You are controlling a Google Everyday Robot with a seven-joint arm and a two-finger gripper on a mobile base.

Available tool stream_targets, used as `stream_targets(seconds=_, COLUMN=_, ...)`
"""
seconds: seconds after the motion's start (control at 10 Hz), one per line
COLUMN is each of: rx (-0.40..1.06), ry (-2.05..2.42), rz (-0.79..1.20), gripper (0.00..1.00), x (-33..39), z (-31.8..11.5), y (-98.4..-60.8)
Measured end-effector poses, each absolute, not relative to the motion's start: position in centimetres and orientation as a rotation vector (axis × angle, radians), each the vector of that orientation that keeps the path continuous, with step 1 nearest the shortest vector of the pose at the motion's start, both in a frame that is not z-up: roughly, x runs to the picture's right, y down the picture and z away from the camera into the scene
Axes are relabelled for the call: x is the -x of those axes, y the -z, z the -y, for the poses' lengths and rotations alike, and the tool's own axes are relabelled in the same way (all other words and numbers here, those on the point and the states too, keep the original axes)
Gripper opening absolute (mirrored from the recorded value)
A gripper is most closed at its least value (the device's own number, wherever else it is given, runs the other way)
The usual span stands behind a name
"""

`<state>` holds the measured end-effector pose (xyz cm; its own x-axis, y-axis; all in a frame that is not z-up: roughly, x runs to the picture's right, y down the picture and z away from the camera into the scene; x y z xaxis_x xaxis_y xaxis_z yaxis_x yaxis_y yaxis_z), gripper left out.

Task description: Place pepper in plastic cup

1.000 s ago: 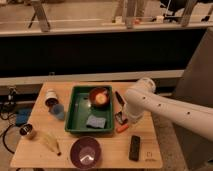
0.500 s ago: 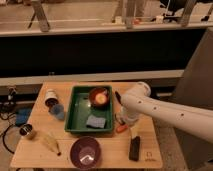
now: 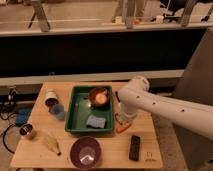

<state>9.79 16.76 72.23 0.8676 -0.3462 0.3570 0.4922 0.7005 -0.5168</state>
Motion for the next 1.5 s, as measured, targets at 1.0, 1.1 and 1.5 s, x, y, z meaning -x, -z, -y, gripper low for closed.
stream_targets(seconds=1.0, rx=0.665, ry=0.391, rz=0.268, gripper=0.74, x=-13.1, z=-23.4, y=-80.0)
stream_targets(seconds=1.1, rx=0.656, ry=0.383, rz=0.275, gripper=0.64, x=-13.2, z=-23.3, y=-80.3)
stream_targets(seconds=1.5, rx=0.634, ry=0.375, rz=0.276, gripper=0.41, x=-13.8, z=-22.5, y=-80.2)
